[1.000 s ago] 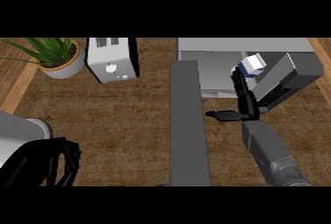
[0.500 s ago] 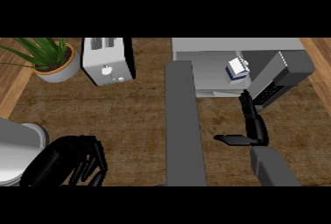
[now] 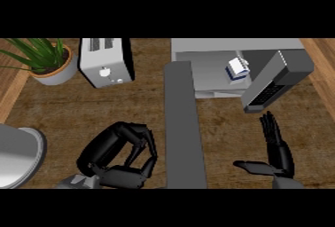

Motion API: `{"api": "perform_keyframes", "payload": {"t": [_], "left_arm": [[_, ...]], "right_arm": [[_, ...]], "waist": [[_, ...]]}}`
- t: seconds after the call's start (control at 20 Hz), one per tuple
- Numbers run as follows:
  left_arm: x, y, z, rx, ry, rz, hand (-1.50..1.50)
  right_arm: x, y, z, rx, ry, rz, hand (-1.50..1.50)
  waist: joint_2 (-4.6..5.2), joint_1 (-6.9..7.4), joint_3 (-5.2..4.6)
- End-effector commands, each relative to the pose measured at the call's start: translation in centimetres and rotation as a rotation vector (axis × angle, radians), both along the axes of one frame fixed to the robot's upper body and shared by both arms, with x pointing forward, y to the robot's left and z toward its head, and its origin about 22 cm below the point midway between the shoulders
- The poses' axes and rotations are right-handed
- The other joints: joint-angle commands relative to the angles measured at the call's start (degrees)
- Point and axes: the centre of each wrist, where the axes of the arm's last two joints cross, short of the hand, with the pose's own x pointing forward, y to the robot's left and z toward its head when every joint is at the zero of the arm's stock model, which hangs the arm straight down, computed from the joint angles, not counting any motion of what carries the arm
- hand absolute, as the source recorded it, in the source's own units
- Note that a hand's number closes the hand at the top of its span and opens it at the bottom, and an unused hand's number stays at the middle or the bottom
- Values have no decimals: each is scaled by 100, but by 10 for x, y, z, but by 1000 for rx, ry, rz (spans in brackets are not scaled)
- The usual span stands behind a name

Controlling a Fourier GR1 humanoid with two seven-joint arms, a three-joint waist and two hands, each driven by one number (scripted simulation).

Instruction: Pick up the milk, place it into the microwave and close the microwave

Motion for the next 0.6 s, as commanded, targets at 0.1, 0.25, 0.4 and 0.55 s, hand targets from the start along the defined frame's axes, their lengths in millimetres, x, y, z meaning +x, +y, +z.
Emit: {"api": "perform_keyframes", "payload": {"t": [0.1, 0.25, 0.4, 0.55], "left_arm": [[17, -52, -42, 141, 33, -100, 150], [21, -61, -72, 197, 7, -96, 150], [15, -80, -96, 231, 17, -81, 150], [2, -82, -132, 229, -27, -60, 150]], "right_arm": [[-52, -13, 3, -5, -9, 4, -150], [-54, -20, 27, -47, -51, 51, -150], [-65, -32, 45, -75, -80, 57, -150], [-76, -26, 54, -29, -99, 123, -150]], "waist": [[30, -39, 1], [39, -38, -3], [45, -56, -2], [59, -86, -7]]}}
